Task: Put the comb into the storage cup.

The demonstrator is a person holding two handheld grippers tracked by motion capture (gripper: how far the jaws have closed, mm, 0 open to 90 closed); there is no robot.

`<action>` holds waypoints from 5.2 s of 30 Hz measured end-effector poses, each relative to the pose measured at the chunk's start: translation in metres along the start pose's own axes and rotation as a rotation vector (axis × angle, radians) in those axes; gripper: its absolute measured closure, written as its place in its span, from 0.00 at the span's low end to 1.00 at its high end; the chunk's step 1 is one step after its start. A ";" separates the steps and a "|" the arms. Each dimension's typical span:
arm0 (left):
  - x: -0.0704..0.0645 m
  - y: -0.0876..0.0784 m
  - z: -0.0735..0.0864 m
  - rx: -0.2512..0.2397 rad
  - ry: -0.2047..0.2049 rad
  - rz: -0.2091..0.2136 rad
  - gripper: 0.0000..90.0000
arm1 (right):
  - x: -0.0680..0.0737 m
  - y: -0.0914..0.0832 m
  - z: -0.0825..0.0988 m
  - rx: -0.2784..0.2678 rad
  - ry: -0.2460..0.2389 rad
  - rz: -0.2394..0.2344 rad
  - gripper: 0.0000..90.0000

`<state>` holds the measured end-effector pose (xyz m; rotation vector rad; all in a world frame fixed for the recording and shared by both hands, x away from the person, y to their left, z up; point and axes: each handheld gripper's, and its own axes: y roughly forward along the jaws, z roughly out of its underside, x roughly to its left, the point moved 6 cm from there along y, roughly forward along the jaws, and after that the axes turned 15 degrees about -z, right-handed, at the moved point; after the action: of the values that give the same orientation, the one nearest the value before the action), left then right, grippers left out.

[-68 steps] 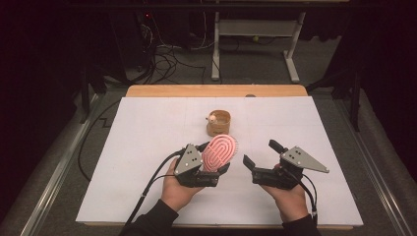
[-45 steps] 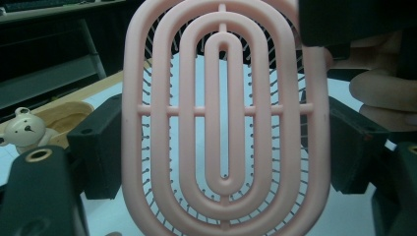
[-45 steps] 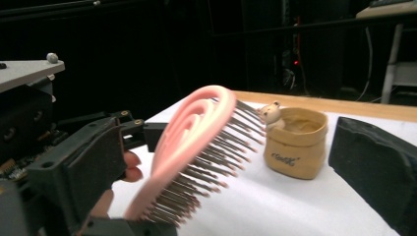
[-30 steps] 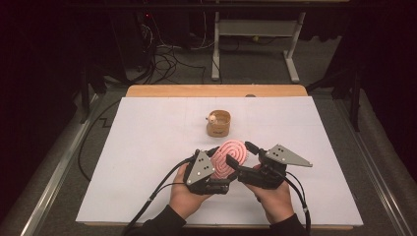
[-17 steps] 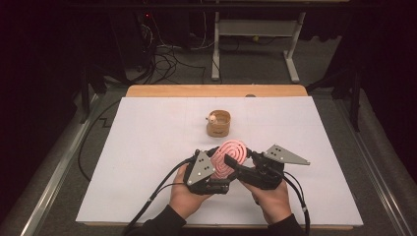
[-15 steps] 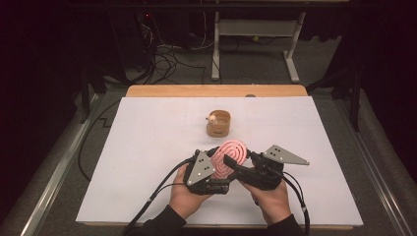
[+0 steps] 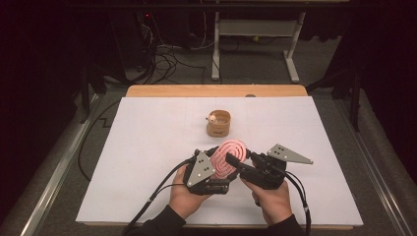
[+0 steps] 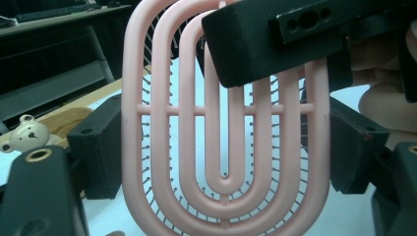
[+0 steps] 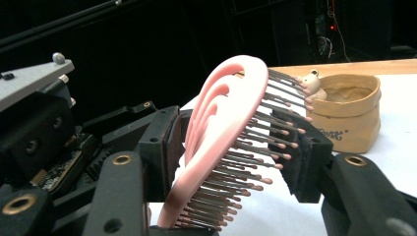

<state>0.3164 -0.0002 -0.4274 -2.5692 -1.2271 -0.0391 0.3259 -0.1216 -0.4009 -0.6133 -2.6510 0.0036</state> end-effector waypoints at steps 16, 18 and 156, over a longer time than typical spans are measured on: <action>-0.001 -0.002 -0.004 -0.012 0.011 -0.016 0.20 | 0.004 -0.001 -0.003 -0.010 0.042 -0.036 0.59; 0.000 -0.002 -0.004 -0.012 0.018 -0.020 0.20 | 0.006 -0.001 -0.004 -0.008 0.035 -0.033 0.60; 0.131 -0.071 0.088 0.097 -0.180 -0.190 0.00 | -0.025 -0.081 -0.053 -0.205 -0.121 0.160 0.81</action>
<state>0.3365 0.1649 -0.4743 -2.4085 -1.4962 0.2109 0.3333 -0.2102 -0.3551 -0.9175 -2.7316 -0.1928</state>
